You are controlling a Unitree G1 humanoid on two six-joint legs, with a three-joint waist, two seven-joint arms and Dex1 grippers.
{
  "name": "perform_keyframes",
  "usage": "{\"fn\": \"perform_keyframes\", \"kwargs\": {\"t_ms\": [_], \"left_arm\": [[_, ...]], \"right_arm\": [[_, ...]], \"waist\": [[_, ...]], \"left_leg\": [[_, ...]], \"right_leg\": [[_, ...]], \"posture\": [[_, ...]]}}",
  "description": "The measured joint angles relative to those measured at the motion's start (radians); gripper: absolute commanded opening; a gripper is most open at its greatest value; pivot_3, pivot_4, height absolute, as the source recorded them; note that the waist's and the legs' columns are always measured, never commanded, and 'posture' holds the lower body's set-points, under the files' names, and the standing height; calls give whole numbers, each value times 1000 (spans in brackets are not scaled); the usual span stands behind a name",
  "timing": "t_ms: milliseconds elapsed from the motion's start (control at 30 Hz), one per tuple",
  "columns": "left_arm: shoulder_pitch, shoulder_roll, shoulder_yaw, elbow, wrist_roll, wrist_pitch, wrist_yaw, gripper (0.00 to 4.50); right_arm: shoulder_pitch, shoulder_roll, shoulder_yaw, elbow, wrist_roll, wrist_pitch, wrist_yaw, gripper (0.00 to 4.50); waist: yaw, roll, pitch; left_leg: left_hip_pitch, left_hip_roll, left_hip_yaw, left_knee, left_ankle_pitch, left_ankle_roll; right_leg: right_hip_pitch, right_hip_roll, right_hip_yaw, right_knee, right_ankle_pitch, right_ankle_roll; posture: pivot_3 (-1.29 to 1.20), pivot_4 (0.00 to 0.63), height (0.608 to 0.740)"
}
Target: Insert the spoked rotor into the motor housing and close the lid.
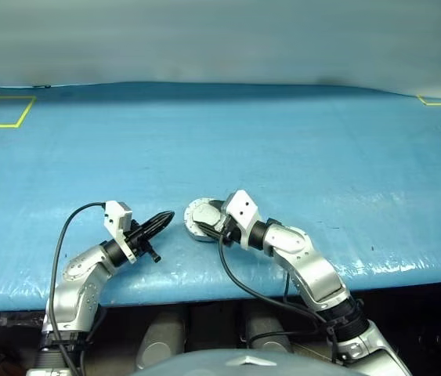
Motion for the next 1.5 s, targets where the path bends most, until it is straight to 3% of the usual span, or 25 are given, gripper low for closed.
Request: {"fn": "perform_keyframes", "kwargs": {"t_ms": [67,133,400,600,1500], "left_arm": [[5,1,-3,0,0,0,1,0],[9,1,-8,0,0,0,5,0],[12,2,-16,0,0,-1,18,0],[13,2,-16,0,0,-15,20,0],[42,2,-17,0,3,-43,44,0]], "right_arm": [[0,3,-1,2,5,1,6,3731],[0,3,-1,11,7,2,9,4402],[0,1,0,22,-8,-3,6,4457],[-5,22,-13,34,-2,4,-2,3013],[-12,67,34,-34,-51,125,-89,3017]], "waist": [[0,0,0],[0,0,0],[0,0,0],[0,0,0],[-2,0,0]], "left_leg": [[0,0,0,0,0,0],[0,0,0,0,0,0],[0,0,0,0,0,0],[0,0,0,0,0,0],[0,1,0,-1,0,-1]], "right_leg": [[0,0,0,0,0,0],[0,0,0,0,0,0],[0,0,0,0,0,0],[0,0,0,0,0,0],[-2,0,0,0,0,0]], "posture": [[0,150,740],[0,150,740],[0,150,740],[0,150,740],[0,150,740]]}}
